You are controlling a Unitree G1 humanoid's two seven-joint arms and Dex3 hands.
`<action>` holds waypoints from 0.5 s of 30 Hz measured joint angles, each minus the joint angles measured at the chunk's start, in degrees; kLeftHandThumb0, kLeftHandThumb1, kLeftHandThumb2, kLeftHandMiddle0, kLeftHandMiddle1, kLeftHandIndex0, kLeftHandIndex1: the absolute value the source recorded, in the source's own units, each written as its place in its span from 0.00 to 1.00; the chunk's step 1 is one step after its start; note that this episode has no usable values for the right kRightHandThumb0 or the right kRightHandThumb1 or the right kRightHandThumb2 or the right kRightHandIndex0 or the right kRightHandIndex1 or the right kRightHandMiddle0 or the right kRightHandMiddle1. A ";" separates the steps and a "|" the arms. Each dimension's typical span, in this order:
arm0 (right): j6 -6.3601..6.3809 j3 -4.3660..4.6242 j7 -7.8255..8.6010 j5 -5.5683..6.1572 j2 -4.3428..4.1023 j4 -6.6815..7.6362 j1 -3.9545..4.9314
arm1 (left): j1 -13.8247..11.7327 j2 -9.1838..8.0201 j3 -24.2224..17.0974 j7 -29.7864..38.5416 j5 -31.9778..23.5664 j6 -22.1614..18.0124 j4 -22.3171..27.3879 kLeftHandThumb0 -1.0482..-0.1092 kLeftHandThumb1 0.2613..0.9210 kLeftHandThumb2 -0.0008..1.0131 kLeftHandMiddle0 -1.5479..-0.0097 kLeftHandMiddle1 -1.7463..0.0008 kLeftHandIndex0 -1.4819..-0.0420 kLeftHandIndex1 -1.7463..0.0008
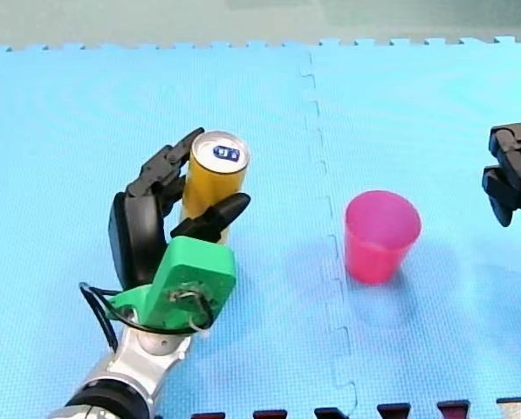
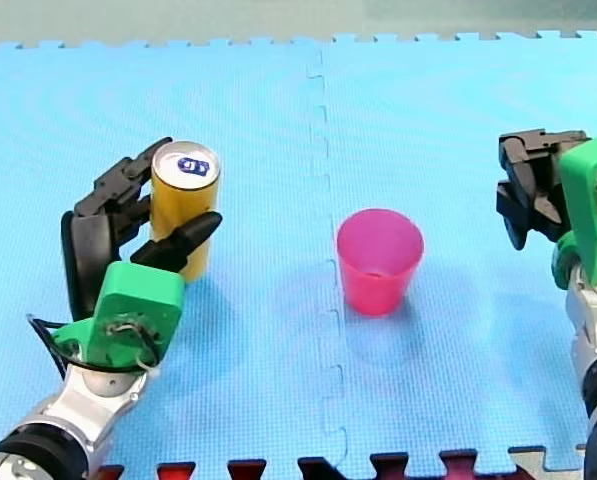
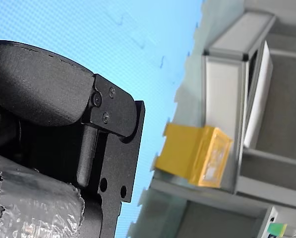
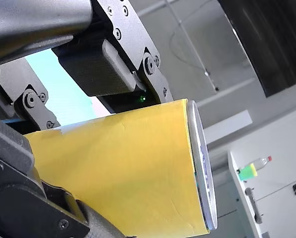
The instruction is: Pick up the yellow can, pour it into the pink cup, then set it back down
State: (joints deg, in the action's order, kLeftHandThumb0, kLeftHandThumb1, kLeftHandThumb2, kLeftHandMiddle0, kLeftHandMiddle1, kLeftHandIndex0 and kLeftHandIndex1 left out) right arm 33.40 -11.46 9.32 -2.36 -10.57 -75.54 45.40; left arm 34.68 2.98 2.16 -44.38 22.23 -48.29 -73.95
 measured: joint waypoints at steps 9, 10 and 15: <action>0.00 -0.03 0.02 -0.09 -0.09 0.00 0.03 | -0.08 1.45 -4.06 11.76 -8.99 -0.42 -0.57 0.71 0.80 0.00 0.14 1.00 0.20 1.00; 0.00 -0.03 0.03 -0.09 -0.09 0.00 0.03 | -0.11 1.70 -4.62 13.45 -10.11 -0.42 -0.58 0.71 0.80 0.00 0.14 1.00 0.20 1.00; 0.00 -0.08 0.25 -0.09 -0.09 0.00 0.02 | -0.14 3.22 -8.44 23.25 -16.86 -0.42 -0.58 0.71 0.80 0.00 0.16 1.00 0.20 1.00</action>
State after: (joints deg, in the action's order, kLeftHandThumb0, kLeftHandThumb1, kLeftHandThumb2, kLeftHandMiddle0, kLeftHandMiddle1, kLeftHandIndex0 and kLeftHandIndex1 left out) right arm 33.40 -11.54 9.56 -2.45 -10.66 -75.54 45.42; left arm 34.54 6.20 -6.28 -21.13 5.36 -48.70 -74.53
